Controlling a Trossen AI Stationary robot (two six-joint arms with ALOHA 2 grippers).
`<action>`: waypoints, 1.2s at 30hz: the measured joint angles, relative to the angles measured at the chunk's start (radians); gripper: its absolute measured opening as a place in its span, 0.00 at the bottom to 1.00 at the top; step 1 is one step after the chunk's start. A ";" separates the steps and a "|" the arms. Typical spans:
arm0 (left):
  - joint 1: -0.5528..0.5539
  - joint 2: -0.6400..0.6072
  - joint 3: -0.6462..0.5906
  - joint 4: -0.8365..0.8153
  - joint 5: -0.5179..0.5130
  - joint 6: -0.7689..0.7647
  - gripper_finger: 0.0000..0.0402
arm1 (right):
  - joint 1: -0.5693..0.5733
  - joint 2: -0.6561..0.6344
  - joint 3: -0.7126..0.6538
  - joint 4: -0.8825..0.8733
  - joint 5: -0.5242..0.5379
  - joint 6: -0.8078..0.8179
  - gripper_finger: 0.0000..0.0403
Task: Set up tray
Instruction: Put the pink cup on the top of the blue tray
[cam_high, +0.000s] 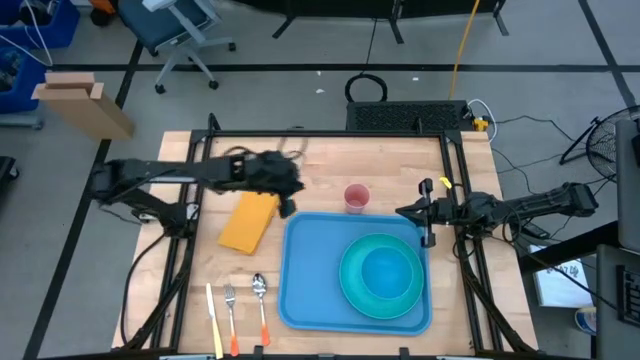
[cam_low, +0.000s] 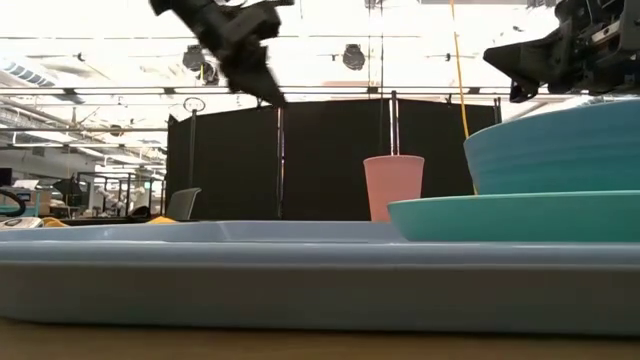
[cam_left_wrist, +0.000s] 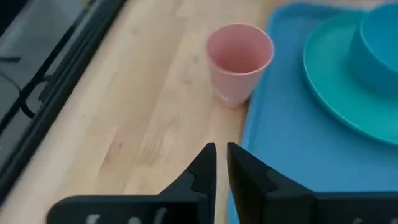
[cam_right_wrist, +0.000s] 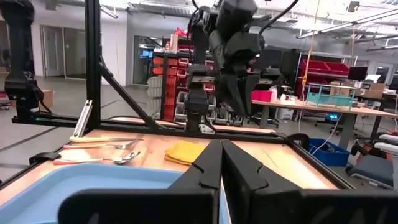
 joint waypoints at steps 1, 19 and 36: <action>-0.013 0.043 0.049 -0.033 0.000 0.031 0.13 | 0.000 0.000 0.000 -0.002 -0.001 0.000 0.00; -0.171 0.726 0.988 -0.474 -0.057 0.284 0.76 | 0.000 0.001 -0.001 -0.046 0.023 -0.012 0.00; -0.068 0.855 1.020 -0.534 0.019 0.309 0.70 | 0.000 0.001 -0.001 -0.052 0.029 -0.019 0.00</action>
